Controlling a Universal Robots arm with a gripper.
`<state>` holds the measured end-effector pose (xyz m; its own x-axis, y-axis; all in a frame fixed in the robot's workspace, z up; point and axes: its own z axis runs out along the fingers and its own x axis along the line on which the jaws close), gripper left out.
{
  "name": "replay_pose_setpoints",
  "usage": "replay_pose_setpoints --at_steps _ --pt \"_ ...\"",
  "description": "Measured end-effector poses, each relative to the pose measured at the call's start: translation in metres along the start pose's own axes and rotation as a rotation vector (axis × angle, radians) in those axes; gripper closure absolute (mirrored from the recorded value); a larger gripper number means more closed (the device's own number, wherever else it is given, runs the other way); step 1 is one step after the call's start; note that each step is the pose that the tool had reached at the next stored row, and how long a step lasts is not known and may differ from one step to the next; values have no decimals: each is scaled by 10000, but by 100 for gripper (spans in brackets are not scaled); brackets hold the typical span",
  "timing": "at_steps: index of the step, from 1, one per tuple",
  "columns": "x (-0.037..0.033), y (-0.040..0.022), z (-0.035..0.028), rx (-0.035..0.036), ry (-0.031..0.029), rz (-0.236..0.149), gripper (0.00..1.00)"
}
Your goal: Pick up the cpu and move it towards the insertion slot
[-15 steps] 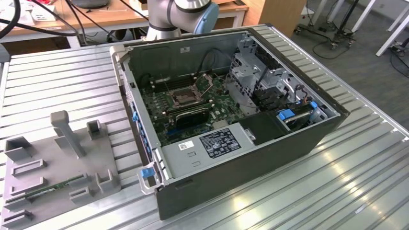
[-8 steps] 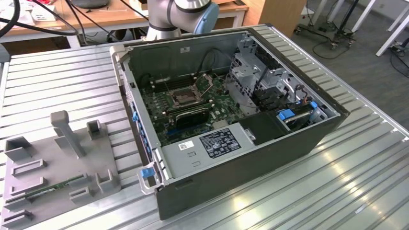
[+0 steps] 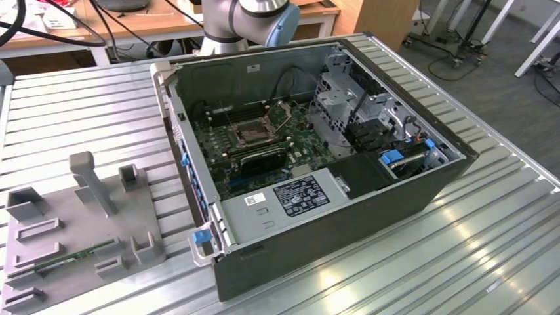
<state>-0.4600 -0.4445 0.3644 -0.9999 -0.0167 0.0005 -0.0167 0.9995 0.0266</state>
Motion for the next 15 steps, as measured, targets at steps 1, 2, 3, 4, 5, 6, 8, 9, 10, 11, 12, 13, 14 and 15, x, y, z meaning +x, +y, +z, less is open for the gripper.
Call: replay_pose_setpoints --at_steps 1,2,3,4,5,6,8,9,10,11,12,13,14,15 --pt "0 0 0 0 0 0 45" --pt "0 0 0 0 0 0 45" --pt "0 0 -1 0 0 0 45" --pt "-2 0 -2 1 2 -1 45" --pt "-5 0 -2 1 2 0 45" --pt "-9 0 -2 1 2 -1 45" --pt "-19 0 -1 0 0 -1 45" --pt "-25 0 -1 0 0 0 45" --pt "-32 0 -1 0 0 -1 45" --pt "-39 -1 -1 0 0 -1 45" --pt "-46 -1 -1 0 0 -1 45" --pt "-52 -1 -1 -1 0 0 45" --pt "-59 -1 0 0 0 0 45" --pt "-66 -1 0 -1 -1 -1 45"
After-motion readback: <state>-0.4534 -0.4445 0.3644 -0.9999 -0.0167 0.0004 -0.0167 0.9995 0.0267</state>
